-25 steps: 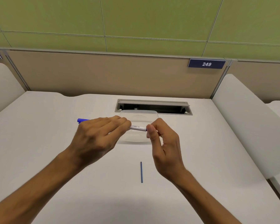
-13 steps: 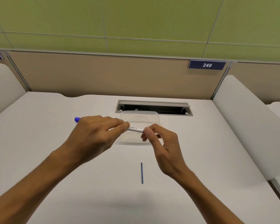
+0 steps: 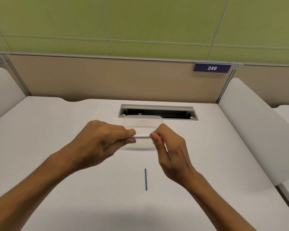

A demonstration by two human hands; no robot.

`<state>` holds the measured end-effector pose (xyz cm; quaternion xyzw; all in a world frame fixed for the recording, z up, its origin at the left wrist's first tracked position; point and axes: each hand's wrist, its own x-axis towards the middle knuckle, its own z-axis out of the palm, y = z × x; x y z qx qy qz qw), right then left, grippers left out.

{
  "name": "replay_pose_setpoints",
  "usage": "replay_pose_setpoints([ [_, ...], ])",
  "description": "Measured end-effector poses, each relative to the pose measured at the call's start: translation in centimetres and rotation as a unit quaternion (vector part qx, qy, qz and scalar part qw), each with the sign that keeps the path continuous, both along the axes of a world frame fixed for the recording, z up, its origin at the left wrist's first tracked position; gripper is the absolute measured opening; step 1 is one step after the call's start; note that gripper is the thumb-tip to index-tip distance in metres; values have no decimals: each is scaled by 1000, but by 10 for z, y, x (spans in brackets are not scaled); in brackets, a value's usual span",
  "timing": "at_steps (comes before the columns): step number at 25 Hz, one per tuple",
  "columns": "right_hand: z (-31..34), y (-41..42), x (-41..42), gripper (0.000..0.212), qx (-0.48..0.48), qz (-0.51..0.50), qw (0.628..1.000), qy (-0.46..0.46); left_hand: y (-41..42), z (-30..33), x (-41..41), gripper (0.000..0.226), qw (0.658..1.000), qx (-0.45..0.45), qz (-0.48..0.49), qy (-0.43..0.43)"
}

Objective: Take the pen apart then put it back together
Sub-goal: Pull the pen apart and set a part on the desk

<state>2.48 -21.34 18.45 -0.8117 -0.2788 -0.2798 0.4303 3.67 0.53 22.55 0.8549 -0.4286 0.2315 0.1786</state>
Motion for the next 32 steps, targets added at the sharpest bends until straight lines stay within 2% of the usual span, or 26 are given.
replay_pose_setpoints([
  [3, -1, -8, 8, 29, -112, -4, 987, -119, 3, 5, 1, 30, 973, -104, -35, 204],
  [5, -4, -12, 11, 19, -163, -8, 973, -164, 5, 6, 2, 27, 951, -124, -35, 280],
  [6, -6, -12, 11, 15, -164, -11, 973, -164, 6, 6, 2, 26, 949, -127, -32, 287],
  [7, -7, -12, 10, 14, -148, -14, 978, -147, 6, 7, 1, 25, 958, -122, -24, 259],
  [9, -5, -9, 5, 20, -62, -2, 997, -49, 7, 6, 1, 24, 992, -62, 9, 114],
  [10, -3, -8, 2, 25, -8, 13, 1000, 15, 6, 5, 0, 22, 999, -18, 24, 40],
  [12, 1, -4, -3, 30, 69, 30, 990, 122, 4, 4, -2, 19, 998, 45, 33, -43],
  [14, 3, -2, -4, 30, 102, 37, 976, 190, 3, 3, -2, 16, 994, 70, 30, -84],
  [18, 2, -1, -6, 46, 124, 76, 955, 258, 1, 3, -3, 14, 984, 102, 38, -142],
  [22, 3, -1, -6, 42, 124, 89, 954, 259, -1, 5, -4, 16, 983, 111, 37, -142],
  [25, 2, -1, -4, 38, 94, 66, 971, 212, -3, 10, -5, 21, 991, 104, 26, -82],
  [27, 3, -3, -2, 35, 50, 49, 987, 147, -4, 13, -5, 25, 996, 79, 15, -22],
  [29, 4, -6, 0, 32, -16, 30, 998, 44, -2, 15, -2, 30, 994, 16, -11, 109],
  [31, 3, -9, 3, 32, -79, 24, 995, -49, 3, 15, 2, 36, 957, -47, -36, 284],
  [32, 1, -11, 4, 32, -98, 25, 992, -71, 4, 14, 3, 39, 945, -51, -36, 320],
])
